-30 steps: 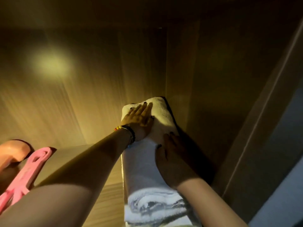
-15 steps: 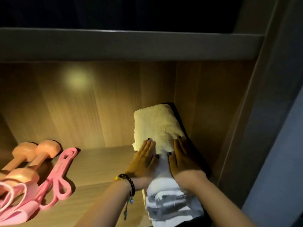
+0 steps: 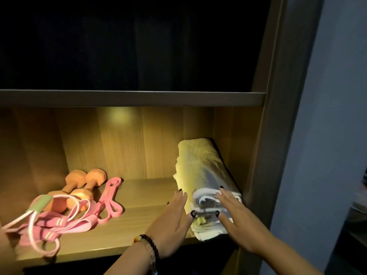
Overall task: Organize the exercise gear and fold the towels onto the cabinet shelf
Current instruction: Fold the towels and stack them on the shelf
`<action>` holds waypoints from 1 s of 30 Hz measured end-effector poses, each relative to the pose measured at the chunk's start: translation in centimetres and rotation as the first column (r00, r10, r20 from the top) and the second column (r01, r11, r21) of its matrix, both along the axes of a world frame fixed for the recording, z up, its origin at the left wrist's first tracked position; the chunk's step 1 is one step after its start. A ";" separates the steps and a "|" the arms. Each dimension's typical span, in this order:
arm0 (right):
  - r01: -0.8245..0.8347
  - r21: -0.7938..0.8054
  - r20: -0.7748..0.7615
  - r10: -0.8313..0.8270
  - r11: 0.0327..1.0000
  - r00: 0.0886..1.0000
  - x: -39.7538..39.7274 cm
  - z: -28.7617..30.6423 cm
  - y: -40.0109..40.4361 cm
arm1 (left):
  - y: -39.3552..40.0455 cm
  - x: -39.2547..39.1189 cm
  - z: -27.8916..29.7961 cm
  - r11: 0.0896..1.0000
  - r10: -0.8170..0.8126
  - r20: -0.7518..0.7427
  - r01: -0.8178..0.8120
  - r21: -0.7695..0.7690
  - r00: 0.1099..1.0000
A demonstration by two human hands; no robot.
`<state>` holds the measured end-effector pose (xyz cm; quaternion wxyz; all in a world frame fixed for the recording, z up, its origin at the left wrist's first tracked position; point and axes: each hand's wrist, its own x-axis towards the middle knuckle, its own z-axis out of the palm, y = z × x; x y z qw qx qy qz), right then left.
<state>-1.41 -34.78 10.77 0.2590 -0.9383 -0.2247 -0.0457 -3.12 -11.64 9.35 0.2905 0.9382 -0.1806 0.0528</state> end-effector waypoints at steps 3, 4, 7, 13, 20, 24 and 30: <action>0.006 -0.003 0.041 -0.006 1.000 0.999 -3.1 0.8 0.2 | 0.7 -3.5 0.6 0.997 -0.007 0.058 0.003 0.080 0.998; 0.012 -0.015 0.056 -0.011 1.000 0.998 -4.3 1.0 0.3 | 0.9 -4.7 0.9 0.995 -0.011 0.077 0.003 0.104 0.997; 0.025 -0.055 0.086 -0.021 0.998 0.996 -8.2 1.5 0.4 | 1.1 -7.6 1.9 0.990 -0.019 0.119 0.003 0.138 0.993; 0.026 -0.168 0.127 -0.004 0.985 0.992 -14.4 2.1 -0.7 | -0.4 -11.6 3.4 0.993 -0.056 0.183 0.035 0.113 0.982; 0.204 -0.145 0.134 -0.185 0.968 0.974 -15.7 2.5 -4.8 | -5.4 -13.1 4.2 0.989 -0.148 0.204 0.142 0.042 0.968; 0.266 -0.137 0.091 -0.255 0.954 0.963 -15.0 2.3 -6.8 | -7.8 -11.7 4.5 0.974 -0.213 0.206 0.192 0.116 0.955; 0.382 -0.111 0.050 -0.379 0.918 0.924 -11.9 2.2 -11.7 | -11.9 -6.2 6.1 0.954 -0.286 0.098 0.274 0.123 0.953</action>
